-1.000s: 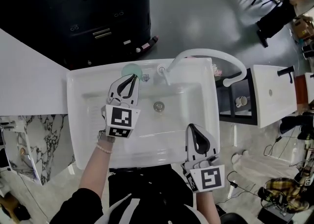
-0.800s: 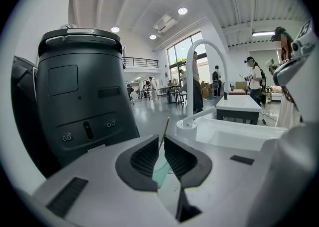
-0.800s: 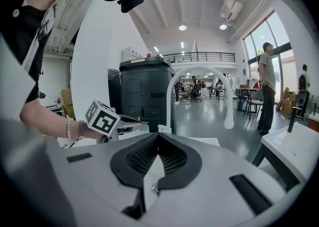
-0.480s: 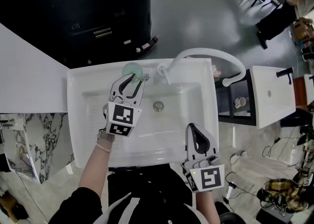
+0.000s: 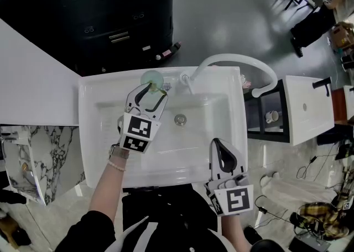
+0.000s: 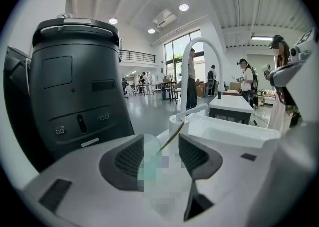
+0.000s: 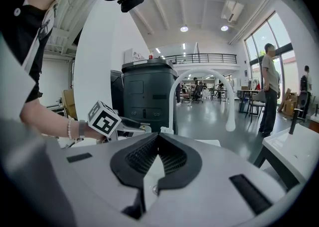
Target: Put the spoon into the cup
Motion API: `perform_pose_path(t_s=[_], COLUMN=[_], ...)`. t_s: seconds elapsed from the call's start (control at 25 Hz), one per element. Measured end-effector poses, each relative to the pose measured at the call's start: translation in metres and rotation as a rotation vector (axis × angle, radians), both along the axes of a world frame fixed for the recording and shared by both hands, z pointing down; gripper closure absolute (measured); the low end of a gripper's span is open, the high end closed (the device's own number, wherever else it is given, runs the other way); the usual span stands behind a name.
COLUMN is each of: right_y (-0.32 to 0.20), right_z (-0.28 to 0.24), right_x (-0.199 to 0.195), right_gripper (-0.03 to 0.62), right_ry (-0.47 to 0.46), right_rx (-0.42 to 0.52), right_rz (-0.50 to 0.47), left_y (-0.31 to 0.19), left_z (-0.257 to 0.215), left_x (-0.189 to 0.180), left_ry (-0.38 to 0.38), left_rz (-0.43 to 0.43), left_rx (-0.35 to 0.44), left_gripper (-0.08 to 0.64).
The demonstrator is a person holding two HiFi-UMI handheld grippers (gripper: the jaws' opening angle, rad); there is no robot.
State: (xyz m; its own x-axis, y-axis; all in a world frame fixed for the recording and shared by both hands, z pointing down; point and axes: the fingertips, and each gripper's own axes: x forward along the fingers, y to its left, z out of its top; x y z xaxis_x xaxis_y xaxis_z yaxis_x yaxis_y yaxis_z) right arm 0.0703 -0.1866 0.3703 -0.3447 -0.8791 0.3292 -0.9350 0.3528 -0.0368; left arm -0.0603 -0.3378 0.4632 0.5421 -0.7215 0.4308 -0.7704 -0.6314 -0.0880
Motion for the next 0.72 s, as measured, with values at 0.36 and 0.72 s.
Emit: perform_pose_path(t_s=[0.36, 0.72], right_y=[0.001, 0.000], right_z=[-0.005, -0.014], right_x=[-0.004, -0.025], right_gripper=[0.592, 0.592], right_ry=[0.001, -0.005], right_rx=[0.013, 0.048], right_rz=[-0.015, -0.079], left_y=[0.013, 0.037], left_z=[-0.003, -0.033], left_x=[-0.022, -0.047], left_ry=[0.033, 0.075], left_rz=[-0.052, -0.082], left_rx=[-0.022, 0.027], left_gripper=[0.354, 0.532])
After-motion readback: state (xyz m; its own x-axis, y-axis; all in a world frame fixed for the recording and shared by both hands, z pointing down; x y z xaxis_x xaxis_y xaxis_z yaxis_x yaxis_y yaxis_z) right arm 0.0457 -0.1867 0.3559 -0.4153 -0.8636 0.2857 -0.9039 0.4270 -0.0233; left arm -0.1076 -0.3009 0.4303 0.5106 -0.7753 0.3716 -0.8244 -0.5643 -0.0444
